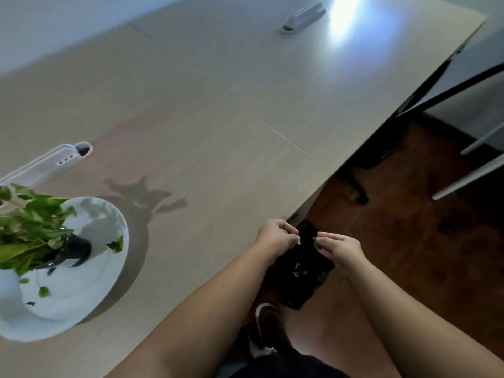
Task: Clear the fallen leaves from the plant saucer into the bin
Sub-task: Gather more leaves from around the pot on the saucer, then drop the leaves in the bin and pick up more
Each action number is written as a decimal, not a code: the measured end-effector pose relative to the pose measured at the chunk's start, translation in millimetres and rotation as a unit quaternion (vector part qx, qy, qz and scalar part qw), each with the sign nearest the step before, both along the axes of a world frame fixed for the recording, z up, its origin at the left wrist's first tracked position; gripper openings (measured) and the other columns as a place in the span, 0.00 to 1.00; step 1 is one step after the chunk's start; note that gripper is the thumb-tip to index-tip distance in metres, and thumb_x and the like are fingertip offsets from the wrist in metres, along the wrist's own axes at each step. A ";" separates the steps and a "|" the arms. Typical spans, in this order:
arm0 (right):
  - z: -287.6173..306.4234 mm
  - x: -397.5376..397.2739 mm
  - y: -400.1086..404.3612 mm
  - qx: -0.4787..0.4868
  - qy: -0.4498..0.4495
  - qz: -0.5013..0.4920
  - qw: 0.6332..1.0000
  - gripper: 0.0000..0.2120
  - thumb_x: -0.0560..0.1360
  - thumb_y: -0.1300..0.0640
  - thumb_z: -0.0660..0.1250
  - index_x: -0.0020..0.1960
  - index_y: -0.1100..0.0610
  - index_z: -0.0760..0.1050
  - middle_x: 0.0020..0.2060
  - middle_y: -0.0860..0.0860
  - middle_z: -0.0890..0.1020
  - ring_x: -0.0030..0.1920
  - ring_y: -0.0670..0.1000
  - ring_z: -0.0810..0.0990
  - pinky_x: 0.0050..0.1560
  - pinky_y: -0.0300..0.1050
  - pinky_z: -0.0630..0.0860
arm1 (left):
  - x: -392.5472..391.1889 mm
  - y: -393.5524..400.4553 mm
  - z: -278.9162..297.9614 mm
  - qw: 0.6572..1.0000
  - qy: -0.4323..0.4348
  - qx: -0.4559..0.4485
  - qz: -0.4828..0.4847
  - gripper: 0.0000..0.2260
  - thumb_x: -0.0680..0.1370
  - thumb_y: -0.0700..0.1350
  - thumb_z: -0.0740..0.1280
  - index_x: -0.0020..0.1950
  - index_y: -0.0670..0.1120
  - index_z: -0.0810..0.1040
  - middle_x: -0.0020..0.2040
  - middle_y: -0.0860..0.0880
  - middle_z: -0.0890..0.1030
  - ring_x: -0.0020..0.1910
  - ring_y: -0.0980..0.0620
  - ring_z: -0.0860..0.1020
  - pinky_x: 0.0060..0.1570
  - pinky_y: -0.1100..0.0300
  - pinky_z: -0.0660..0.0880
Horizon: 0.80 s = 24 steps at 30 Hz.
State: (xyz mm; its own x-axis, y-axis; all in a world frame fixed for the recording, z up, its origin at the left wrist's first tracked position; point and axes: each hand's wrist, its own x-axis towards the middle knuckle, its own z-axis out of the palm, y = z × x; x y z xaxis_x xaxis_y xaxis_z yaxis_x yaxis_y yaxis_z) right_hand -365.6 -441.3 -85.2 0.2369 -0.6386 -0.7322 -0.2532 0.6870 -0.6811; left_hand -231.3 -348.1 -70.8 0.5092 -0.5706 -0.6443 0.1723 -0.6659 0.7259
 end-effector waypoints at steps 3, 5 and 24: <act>-16.9 -7.1 -15.6 -0.020 0.062 0.013 0.998 0.07 0.73 0.68 0.69 0.50 0.64 0.82 0.44 0.59 0.84 0.39 0.50 0.82 0.38 0.37 0.81 | -9.0 -18.2 -14.6 0.999 -0.004 0.036 -0.019 0.03 0.68 0.40 0.74 0.36 0.48 0.82 0.34 0.49 0.83 0.35 0.50 0.83 0.49 0.54 0.83; -25.7 -9.2 -22.7 -0.032 0.089 -0.002 0.996 0.09 0.74 0.67 0.68 0.52 0.63 0.82 0.49 0.59 0.84 0.41 0.51 0.81 0.44 0.40 0.80 | -14.2 -28.2 -23.0 0.998 -0.008 0.058 -0.038 0.03 0.68 0.46 0.73 0.35 0.49 0.84 0.32 0.49 0.83 0.33 0.49 0.81 0.44 0.57 0.80; 7.9 19.8 -14.0 -0.086 0.002 0.015 0.996 0.17 0.76 0.68 0.56 0.53 0.57 0.81 0.53 0.56 0.83 0.53 0.53 0.81 0.52 0.43 0.77 | 21.8 10.6 11.3 0.991 -0.124 -0.013 -0.040 0.10 0.75 0.43 0.69 0.56 0.48 0.84 0.51 0.52 0.85 0.52 0.55 0.82 0.56 0.63 0.75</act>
State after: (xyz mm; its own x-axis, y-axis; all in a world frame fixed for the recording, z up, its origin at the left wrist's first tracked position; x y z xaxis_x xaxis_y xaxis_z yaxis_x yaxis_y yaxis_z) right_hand -345.7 -455.4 -77.3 0.2557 -0.7470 -0.6137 -0.2749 0.5525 -0.7869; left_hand -209.4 -337.5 -59.6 0.6026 -0.6310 -0.4885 -0.0670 -0.6500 0.7570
